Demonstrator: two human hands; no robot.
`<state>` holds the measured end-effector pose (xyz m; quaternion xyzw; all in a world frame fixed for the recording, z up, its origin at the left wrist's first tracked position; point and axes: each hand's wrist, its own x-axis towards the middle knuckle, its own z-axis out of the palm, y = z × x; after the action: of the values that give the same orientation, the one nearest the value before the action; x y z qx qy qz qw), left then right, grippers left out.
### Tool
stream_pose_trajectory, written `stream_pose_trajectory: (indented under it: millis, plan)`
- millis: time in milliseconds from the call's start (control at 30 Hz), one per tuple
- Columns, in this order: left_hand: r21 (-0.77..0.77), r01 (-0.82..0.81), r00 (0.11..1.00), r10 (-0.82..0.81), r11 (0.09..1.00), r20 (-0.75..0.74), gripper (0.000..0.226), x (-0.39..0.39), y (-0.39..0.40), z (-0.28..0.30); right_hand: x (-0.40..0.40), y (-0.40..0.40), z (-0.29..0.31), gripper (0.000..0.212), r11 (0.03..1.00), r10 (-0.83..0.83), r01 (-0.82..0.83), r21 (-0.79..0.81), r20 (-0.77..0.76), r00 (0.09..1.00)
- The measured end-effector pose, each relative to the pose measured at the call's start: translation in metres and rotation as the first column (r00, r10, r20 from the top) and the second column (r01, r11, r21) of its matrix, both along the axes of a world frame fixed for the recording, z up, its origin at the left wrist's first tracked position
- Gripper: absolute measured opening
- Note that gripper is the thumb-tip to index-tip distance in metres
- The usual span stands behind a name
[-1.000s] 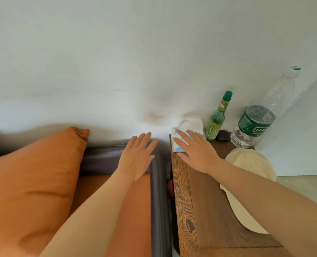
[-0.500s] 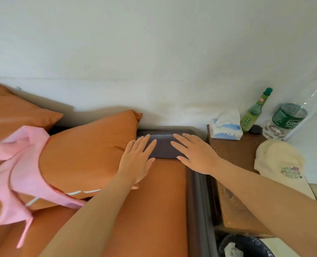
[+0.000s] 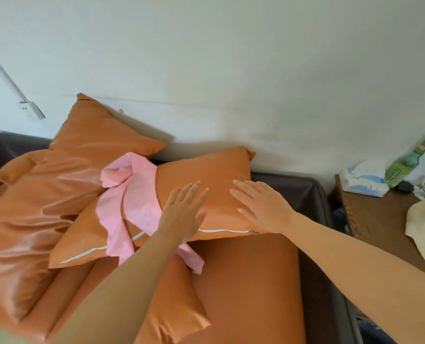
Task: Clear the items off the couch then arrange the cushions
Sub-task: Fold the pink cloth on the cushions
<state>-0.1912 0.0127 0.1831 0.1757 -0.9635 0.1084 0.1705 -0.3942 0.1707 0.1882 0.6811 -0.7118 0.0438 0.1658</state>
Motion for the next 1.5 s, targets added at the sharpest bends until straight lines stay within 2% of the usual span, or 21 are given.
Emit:
stream_pose_trajectory:
  millis: [167, 567, 733, 1033, 1300, 1500]
  plan:
    - [-0.003, -0.114, 0.993, 0.114, 0.993, -0.010, 0.061, 0.043, -0.016, 0.004, 0.028, -0.032, 0.003, 0.051, 0.997, 0.080, -0.080, -0.018, -0.006, 0.997]
    - [-0.013, -0.325, 0.945, 0.325, 0.946, 0.021, 0.063, 0.140, -0.046, 0.011, 0.099, -0.104, 0.024, 0.047, 0.971, 0.226, -0.227, 0.076, 0.020, 0.974]
    - [-0.006, -0.382, 0.920, 0.381, 0.924, 0.096, 0.066, 0.183, -0.083, 0.009, 0.143, -0.145, 0.023, 0.049, 0.961, 0.261, -0.262, 0.085, 0.027, 0.965]
    - [0.088, -0.337, 0.933, 0.320, 0.937, 0.162, 0.069, 0.252, -0.161, -0.016, 0.228, -0.213, -0.009, 0.047, 0.968, 0.192, -0.207, 0.141, 0.108, 0.975]
    - [0.143, -0.349, 0.924, 0.314, 0.926, 0.219, 0.065, 0.260, -0.180, -0.049, 0.268, -0.247, -0.034, 0.054, 0.963, 0.180, -0.206, 0.175, 0.156, 0.971]
    - [0.148, -0.355, 0.926, 0.326, 0.923, 0.191, 0.076, 0.252, -0.189, -0.064, 0.269, -0.261, -0.045, 0.057, 0.918, 0.157, -0.211, 0.336, 0.180, 0.971]
